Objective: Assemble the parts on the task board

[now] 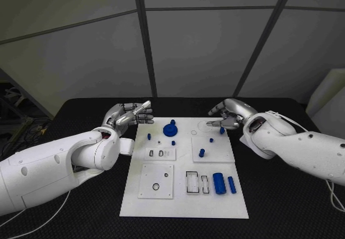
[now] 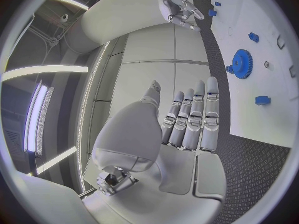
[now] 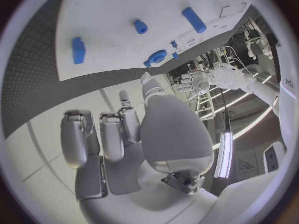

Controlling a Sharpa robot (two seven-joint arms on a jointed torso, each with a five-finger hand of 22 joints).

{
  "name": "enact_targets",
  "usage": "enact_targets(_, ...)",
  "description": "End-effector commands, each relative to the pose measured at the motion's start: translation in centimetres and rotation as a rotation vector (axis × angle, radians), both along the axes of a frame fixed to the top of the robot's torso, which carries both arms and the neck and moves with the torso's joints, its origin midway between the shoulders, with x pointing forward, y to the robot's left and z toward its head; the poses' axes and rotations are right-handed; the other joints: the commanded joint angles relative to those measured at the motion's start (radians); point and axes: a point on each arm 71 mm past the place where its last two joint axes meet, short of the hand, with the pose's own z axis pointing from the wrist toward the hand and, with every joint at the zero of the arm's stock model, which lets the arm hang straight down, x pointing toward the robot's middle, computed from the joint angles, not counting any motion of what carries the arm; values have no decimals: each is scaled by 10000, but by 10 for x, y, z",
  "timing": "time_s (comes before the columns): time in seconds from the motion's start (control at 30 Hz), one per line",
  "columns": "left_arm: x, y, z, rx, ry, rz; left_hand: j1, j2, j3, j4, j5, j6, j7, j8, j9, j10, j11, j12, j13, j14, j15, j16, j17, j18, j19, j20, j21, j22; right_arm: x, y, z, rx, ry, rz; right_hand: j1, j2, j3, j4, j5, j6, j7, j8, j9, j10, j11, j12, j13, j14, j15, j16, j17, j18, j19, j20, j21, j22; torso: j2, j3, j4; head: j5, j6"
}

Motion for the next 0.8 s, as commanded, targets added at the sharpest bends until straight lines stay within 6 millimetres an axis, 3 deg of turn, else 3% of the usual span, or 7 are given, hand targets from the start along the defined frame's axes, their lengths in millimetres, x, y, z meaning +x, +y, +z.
enact_targets(0.03, 0, 0, 1, 11, -84, -113, 3, 85, -8, -76, 9, 26, 18, -37, -4, 15, 52, -66, -1, -8, -3, -48, 17, -121, -114, 5, -67, -17, -1, -8, -2, 1135, 1072, 743, 360, 38, 59, -224, -15, 75, -110, -25, 5, -12, -125, -54, 1050, 861, -119, -37, 1735, 66, 530, -123, -36, 1688, -55, 54, -83, -81, 3)
enact_targets(0.13, 1, -1, 0, -8, -79, -154, 23, 105, -24, -117, 9, 63, 6, -48, -2, 55, 47, -74, 3, -53, 15, -134, 45, -134, -302, 28, -168, -68, 2, -29, -3, 1017, 1133, 519, 559, 49, 49, -367, 45, 106, -252, -38, 0, -19, -320, -87, 1031, 870, -250, -31, 1764, 64, 535, -236, -38, 1693, -69, 75, -99, -382, -39)
enact_targets(0.33, 1, -3, -3, -30, -12, -208, 27, 113, -29, -128, 9, 72, 5, -52, -1, 64, 48, -78, 3, -65, 20, -160, 54, -134, -351, 36, -194, -82, 9, -43, -6, 519, 982, 326, 628, 24, -4, -429, 14, -97, -277, -120, -45, -71, -369, -186, 965, 870, -312, -42, 1759, 78, 502, -325, -73, 1629, -52, 143, -112, -514, -49)
enact_targets(0.4, 1, -4, -3, -43, 3, -237, 27, 113, -29, -128, 9, 72, 5, -52, -1, 64, 48, -78, 3, -65, 20, -160, 54, -134, -351, 36, -194, -82, 12, -48, -8, 350, 960, 225, 615, 11, -38, -424, -23, -206, -259, -136, -62, -84, -360, -214, 947, 869, -310, -46, 1757, 80, 495, -332, -82, 1616, -52, 149, -110, -555, -27)
enact_targets(0.43, 1, -5, -3, -51, 8, -255, 27, 114, -29, -128, 9, 72, 5, -52, -1, 64, 48, -78, 3, -64, 20, -160, 55, -134, -351, 36, -194, -82, 13, -50, -9, 281, 967, 187, 610, 7, -52, -420, -38, -259, -249, -140, -69, -89, -353, -224, 940, 870, -308, -46, 1760, 80, 494, -333, -84, 1614, -51, 124, -90, -585, -30)
enact_targets(0.63, 1, -6, -5, -65, 39, -290, 28, 114, -29, -129, 9, 72, 5, -52, -1, 65, 48, -78, 3, -64, 20, -160, 55, -133, -351, 36, -194, -82, 15, -53, -16, 83, 1082, 153, 593, -3, -102, -396, -74, -463, -211, -143, -85, -84, -296, -229, 940, 877, -281, -38, 1786, 81, 492, -324, -90, 1609, -39, 130, -103, -516, -84)
enact_targets(0.8, 1, -5, -5, -61, 58, -289, 34, 123, -25, -134, 12, 75, 7, -53, -1, 66, 49, -80, 3, -60, 19, -163, 59, -130, -350, 36, -192, -82, 15, -50, -21, 30, 1235, 233, 547, 22, -131, -348, -71, -466, -165, -105, -67, -55, -225, -190, 970, 882, -246, -30, 1805, 77, 499, -301, -86, 1619, -39, 101, -81, -508, -107)
